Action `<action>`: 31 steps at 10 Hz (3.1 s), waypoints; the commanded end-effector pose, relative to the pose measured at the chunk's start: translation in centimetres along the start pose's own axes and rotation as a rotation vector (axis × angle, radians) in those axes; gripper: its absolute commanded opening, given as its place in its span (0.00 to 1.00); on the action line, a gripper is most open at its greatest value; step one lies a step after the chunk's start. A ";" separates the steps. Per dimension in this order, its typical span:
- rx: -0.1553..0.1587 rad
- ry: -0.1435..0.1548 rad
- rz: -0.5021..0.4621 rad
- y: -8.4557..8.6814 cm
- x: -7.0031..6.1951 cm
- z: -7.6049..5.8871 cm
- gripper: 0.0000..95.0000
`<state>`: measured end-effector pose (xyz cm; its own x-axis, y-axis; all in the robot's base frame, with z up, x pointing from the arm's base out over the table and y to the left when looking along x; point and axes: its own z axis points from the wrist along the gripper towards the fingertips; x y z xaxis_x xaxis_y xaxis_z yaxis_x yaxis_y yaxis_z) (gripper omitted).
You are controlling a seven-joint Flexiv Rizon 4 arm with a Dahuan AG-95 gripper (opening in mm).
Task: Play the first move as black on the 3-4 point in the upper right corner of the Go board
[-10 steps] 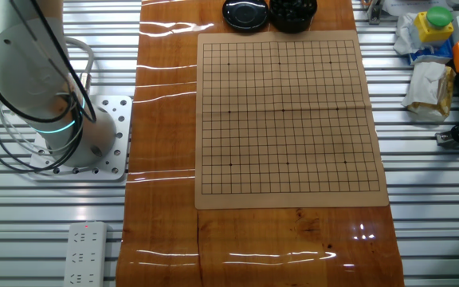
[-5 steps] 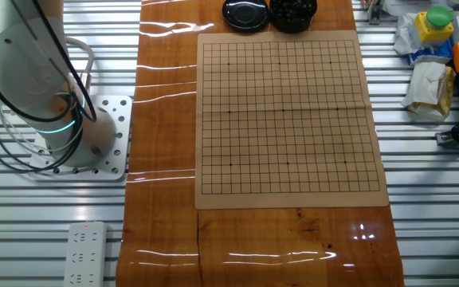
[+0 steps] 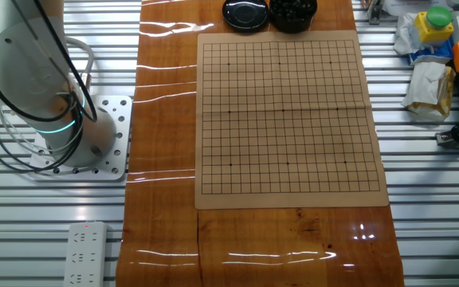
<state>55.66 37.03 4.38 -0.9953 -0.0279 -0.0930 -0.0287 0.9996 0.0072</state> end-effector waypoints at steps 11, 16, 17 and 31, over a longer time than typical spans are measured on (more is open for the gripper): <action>0.006 0.010 -0.003 -0.3 0.4 -0.1 0.00; 0.005 0.010 -0.012 -0.2 0.5 -0.7 0.20; 0.003 0.008 -0.016 -0.2 0.5 -0.7 0.20; 0.003 0.005 -0.011 0.6 2.3 0.4 0.20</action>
<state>53.34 37.55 3.83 -0.9953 -0.0397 -0.0879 -0.0402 0.9992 0.0038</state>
